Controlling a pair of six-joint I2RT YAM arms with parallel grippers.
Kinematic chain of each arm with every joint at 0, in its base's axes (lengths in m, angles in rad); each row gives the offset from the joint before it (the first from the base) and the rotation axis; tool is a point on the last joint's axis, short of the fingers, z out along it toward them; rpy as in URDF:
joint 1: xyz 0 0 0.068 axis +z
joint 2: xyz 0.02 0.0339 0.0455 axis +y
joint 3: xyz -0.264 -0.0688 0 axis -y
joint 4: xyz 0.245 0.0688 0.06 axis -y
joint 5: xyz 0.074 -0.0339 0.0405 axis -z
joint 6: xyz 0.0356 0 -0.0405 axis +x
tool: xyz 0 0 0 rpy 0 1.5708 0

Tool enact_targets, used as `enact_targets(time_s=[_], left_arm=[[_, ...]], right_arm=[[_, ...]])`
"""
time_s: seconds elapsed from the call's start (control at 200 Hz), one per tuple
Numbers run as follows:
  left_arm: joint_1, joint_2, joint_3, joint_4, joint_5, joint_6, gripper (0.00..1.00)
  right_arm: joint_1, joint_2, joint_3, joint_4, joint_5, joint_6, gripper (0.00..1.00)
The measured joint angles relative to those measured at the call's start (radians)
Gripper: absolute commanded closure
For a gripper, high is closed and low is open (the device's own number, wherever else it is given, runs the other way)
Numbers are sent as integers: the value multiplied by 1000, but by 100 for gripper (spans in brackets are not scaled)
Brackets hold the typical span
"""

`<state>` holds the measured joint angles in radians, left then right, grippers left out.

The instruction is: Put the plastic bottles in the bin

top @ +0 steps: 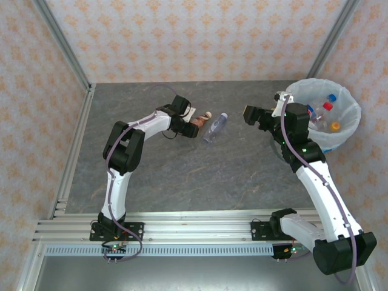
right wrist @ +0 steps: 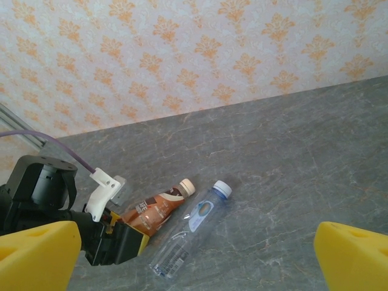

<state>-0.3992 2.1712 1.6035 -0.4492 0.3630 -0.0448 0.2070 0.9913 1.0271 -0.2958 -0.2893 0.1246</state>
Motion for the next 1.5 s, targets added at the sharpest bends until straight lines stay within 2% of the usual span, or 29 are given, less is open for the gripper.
enact_targets(time_s=[0.195,0.51,0.716,0.881,0.996,1.131,1.496], left_arm=[[0,-88,-89,21,-6,-11,100],[0,-338,-261,129,7,-65,100],[-6,-505,-393,246,100,-151,100],[-48,-595,-452,325,196,-217,100],[-84,-642,-467,371,254,-252,100],[-116,-681,-467,404,291,-272,100],[-138,-693,-446,409,352,-276,100]], right_arm=[[0,22,-3,13,-11,16,1],[0,41,-7,42,-14,68,1],[13,112,-8,58,-18,142,1],[28,150,-8,60,-30,177,1],[28,170,-6,91,-94,231,1],[28,189,-6,186,-227,330,1],[40,243,-3,485,-434,537,0]])
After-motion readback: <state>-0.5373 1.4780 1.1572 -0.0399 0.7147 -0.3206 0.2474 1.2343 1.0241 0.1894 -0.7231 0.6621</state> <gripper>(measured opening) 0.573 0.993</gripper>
